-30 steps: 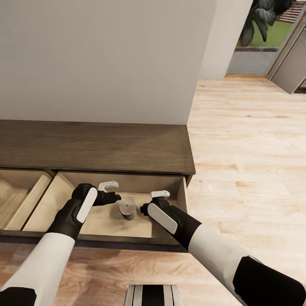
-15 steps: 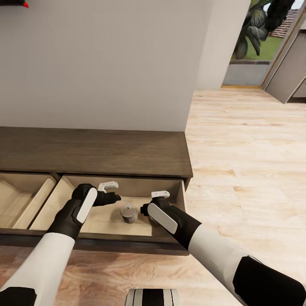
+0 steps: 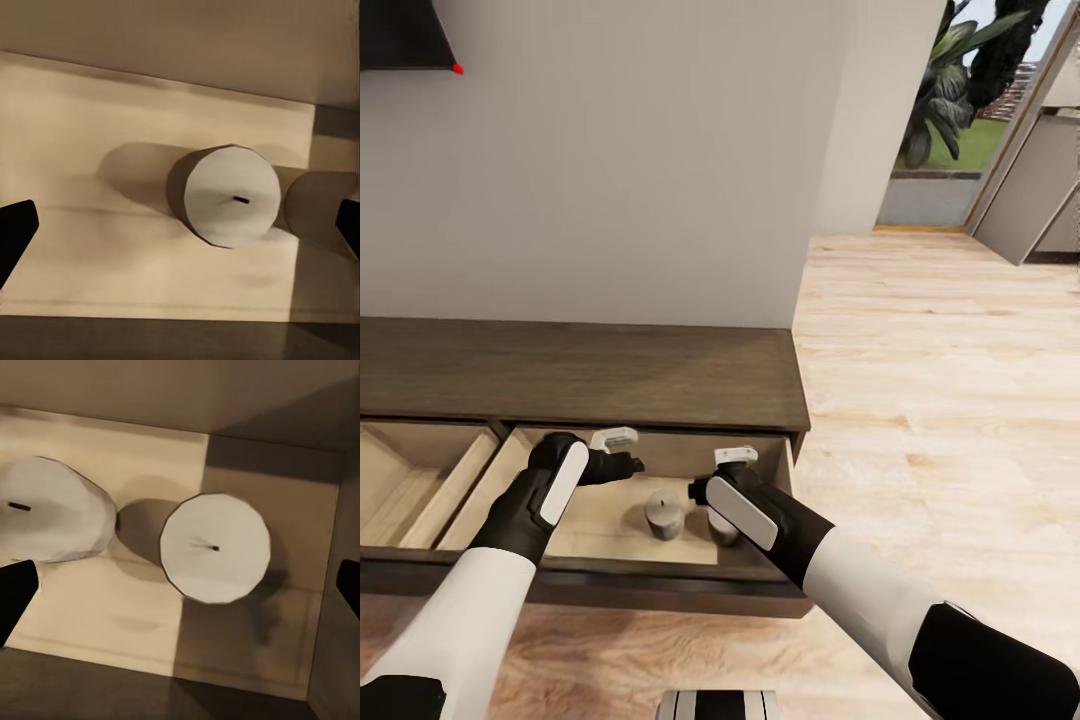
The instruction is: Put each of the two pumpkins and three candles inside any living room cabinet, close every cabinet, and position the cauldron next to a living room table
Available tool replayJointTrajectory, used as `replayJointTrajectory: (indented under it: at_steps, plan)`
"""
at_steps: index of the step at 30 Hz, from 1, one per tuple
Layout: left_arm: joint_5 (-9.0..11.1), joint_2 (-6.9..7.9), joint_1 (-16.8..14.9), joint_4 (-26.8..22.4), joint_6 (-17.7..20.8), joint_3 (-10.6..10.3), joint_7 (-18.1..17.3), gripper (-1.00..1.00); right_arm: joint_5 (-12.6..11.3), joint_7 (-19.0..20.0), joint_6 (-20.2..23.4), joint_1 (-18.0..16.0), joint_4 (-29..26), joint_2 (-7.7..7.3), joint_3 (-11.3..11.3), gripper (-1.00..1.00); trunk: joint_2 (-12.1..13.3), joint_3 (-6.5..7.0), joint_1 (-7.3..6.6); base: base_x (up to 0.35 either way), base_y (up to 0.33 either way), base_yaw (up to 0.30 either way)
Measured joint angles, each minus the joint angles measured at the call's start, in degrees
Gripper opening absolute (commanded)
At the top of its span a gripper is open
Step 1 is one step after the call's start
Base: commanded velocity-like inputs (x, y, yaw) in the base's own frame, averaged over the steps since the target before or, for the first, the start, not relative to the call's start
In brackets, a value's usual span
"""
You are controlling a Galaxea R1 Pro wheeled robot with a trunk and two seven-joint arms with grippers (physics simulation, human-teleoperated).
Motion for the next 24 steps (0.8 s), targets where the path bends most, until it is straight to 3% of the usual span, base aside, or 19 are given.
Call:
replayJointTrajectory:
  at_steps: [5, 11, 24]
  plan:
    - [-0.1, -0.03, 0.0, 0.1, 0.0, 0.0, 0.0, 1.00, -0.5, 0.0, 0.0, 0.0, -1.3, 0.00, -0.1, 1.00, 0.1, 1.11, -0.13, 0.000, 0.000, 0.000]
    - [-0.1, -0.07, 0.0, 0.2, 0.0, -0.1, 0.0, 1.00, -2.9, 0.0, -0.1, 0.1, -1.5, 0.00, -0.1, 1.00, 0.1, 2.44, -0.28, 0.000, 0.000, 0.000]
    - [-0.1, -0.07, 0.0, 0.3, 0.0, -0.1, 0.0, 1.00, -3.3, 0.1, -0.1, 0.1, -1.5, 0.00, -0.1, 1.00, 0.3, 5.32, -0.62, -0.031, 0.000, 0.000]
